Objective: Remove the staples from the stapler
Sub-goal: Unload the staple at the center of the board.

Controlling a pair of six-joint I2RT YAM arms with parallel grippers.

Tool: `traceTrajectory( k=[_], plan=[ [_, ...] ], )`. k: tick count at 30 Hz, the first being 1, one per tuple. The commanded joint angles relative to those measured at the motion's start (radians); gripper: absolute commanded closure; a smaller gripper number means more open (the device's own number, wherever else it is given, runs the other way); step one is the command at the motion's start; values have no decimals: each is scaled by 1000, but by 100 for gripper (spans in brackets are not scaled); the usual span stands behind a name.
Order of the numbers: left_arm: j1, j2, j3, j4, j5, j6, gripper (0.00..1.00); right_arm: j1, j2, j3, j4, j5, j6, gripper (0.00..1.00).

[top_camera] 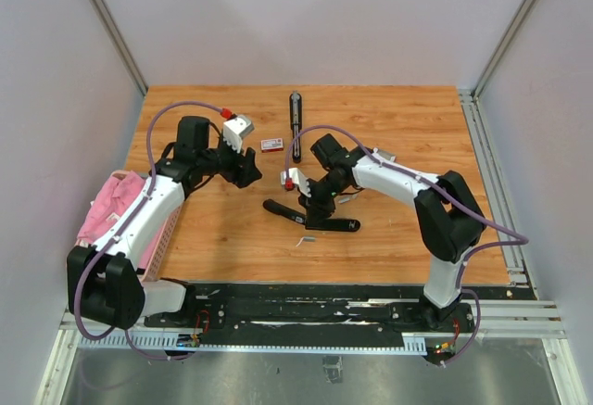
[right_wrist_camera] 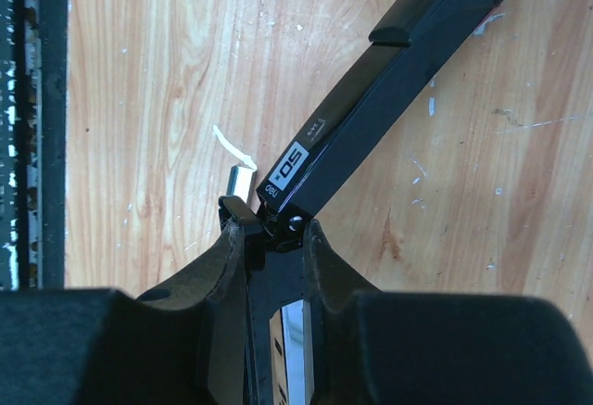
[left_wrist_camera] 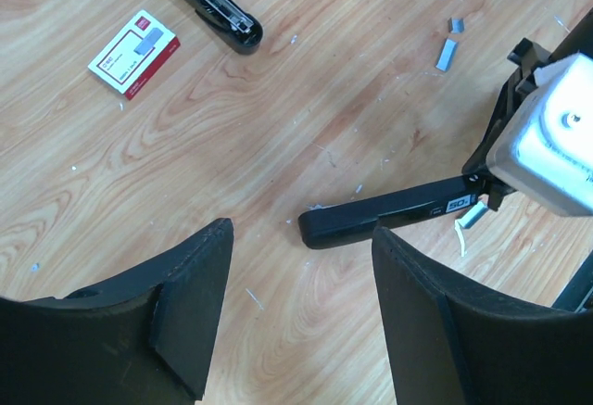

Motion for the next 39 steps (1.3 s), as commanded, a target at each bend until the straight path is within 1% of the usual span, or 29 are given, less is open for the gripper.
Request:
traceTrajectory(
  k=[1,5,8,14,16,19,23,30,37,39],
  plan=[
    [12,-25,-14,44,20,-12,34,-26,6,103,-121,-119,12,96],
    [13,-25,-16,52,17,-19,34,-30,4,185,-226,-156,-17,96],
    [14,-31,-22,58,12,-20,34,-32,1,221,-269,-170,-26,95],
    [15,-37,-38,74,8,-22,34,-39,22,235,-293,-213,-30,95],
    [15,-37,-41,78,7,-21,34,-38,31,238,-295,-201,-30,96],
    [15,-44,-50,88,2,-18,34,-36,23,224,-262,-131,-28,96],
    [15,-42,-51,90,-1,-17,34,-27,-26,166,-194,-44,-49,96],
    [15,-32,-46,89,-7,-16,34,37,-92,92,-129,89,-105,96],
    [15,-38,-46,88,-20,-14,34,144,-196,-18,-8,333,-195,97],
    [15,-36,-44,88,-23,-14,34,185,-223,-61,53,410,-215,97]
  ],
)
